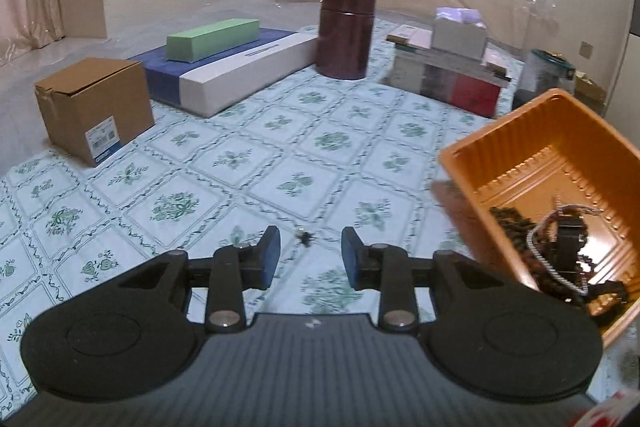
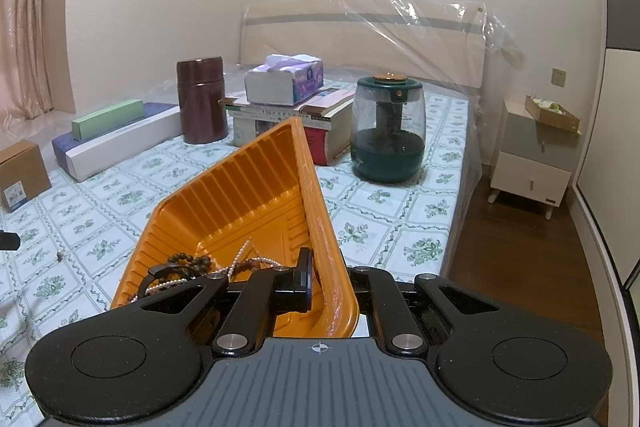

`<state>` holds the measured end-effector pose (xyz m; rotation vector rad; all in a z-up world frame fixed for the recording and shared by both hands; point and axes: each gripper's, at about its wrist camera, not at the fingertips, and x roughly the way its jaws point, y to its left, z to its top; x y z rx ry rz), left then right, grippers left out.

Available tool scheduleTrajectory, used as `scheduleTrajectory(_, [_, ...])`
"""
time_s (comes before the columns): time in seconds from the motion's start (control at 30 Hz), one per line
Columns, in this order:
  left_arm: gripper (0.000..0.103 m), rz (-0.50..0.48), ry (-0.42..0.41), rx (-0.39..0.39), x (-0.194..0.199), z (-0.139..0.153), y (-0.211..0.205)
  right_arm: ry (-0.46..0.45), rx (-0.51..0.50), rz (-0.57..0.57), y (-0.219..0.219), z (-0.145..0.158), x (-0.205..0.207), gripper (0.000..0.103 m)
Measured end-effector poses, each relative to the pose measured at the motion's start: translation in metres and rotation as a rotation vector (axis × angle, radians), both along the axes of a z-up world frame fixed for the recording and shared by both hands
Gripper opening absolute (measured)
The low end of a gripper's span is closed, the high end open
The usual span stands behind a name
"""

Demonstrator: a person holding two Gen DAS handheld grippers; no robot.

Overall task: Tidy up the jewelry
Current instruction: 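Grasp the remaining small earring on the cloth with the left tool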

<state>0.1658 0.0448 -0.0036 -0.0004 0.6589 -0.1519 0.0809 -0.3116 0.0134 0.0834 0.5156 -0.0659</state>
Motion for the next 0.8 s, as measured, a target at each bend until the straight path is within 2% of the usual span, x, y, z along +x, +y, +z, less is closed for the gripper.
scheduleTrajectory(0.27, [0.029, 0.005, 0.02, 0.001, 0.023, -0.026, 0.002, 0.005, 0.005, -0.001, -0.001, 0.001, -0.001, 0.008])
scheduleTrajectory(0.8, [0.029, -0.014, 0.054, 0.044, 0.066, -0.059, -0.014, 0.018, -0.002, -0.007, -0.001, 0.0, -0.002, 0.008])
